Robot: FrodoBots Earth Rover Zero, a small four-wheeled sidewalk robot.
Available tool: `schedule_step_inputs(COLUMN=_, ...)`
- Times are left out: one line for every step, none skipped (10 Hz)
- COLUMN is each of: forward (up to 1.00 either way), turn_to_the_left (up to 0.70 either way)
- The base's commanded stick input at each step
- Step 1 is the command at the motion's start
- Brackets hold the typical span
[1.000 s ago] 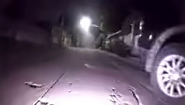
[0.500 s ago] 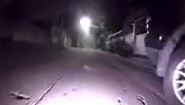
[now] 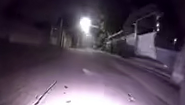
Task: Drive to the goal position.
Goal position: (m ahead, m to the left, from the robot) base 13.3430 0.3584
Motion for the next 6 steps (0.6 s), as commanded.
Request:
schedule_step_inputs(forward=0.7, turn_to_the_left=0.0)
schedule_step_inputs(forward=0.7, turn_to_the_left=0.0)
schedule_step_inputs(forward=0.7, turn_to_the_left=0.0)
schedule_step_inputs(forward=0.7, turn_to_the_left=0.11)
schedule_step_inputs(forward=0.7, turn_to_the_left=0.25)
schedule_step_inputs(forward=0.7, turn_to_the_left=0.26)
